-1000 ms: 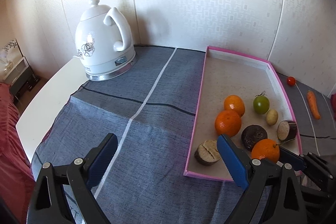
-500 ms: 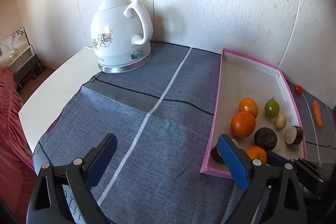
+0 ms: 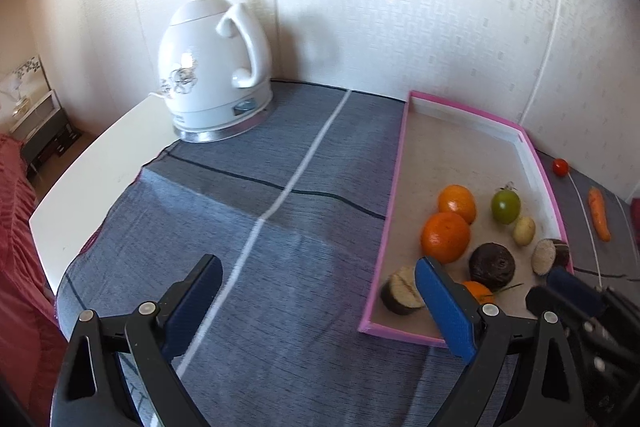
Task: Organize fruits
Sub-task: 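Lower the mandarin into the tray and open the right gripper, then move the right gripper to the orange carrot and close on it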
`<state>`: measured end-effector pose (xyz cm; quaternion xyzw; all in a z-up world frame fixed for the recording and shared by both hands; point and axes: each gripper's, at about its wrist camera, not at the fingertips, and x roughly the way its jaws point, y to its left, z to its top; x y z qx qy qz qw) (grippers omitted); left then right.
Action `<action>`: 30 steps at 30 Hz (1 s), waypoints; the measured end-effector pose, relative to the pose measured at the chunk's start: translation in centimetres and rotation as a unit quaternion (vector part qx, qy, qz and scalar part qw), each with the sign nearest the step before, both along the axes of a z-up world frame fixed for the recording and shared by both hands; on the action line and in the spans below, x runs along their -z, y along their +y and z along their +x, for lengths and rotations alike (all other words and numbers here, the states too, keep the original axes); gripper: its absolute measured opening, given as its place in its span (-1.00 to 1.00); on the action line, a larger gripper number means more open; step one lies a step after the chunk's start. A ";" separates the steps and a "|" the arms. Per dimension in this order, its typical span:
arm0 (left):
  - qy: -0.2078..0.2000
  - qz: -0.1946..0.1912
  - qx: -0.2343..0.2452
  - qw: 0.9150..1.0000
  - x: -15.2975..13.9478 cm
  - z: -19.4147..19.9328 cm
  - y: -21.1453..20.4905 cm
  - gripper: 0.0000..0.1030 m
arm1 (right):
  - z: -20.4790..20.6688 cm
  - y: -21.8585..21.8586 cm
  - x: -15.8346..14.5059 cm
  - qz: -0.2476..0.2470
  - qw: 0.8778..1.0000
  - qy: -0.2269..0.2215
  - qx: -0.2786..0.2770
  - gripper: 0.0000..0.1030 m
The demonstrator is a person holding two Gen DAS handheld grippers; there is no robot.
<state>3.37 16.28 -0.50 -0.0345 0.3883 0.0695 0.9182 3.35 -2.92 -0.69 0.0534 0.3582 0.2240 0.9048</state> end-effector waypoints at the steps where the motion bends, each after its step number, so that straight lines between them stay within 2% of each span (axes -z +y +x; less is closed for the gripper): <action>1: 0.000 0.002 0.005 1.000 0.0 0.1 -0.4 0.89 | 0.1 -0.3 0.0 -0.005 1.000 -0.001 0.007 -0.20; 6: -0.002 0.013 0.019 1.000 -0.1 0.2 -1.9 0.89 | 0.7 -2.1 -0.1 -0.024 0.998 0.001 0.054 -0.20; 18: 0.000 0.011 0.043 0.999 -0.3 0.8 -4.8 0.90 | 1.4 -4.9 -0.3 -0.025 0.994 0.007 0.104 -0.21; 22: 0.000 0.011 0.061 0.998 -0.2 0.9 -6.4 0.90 | 1.3 -5.7 -0.3 -0.039 0.991 0.012 0.128 -0.21; 30: 0.003 0.011 0.112 0.994 -0.1 0.7 -10.0 0.90 | 1.4 -8.4 0.1 -0.032 0.984 0.032 0.174 -0.21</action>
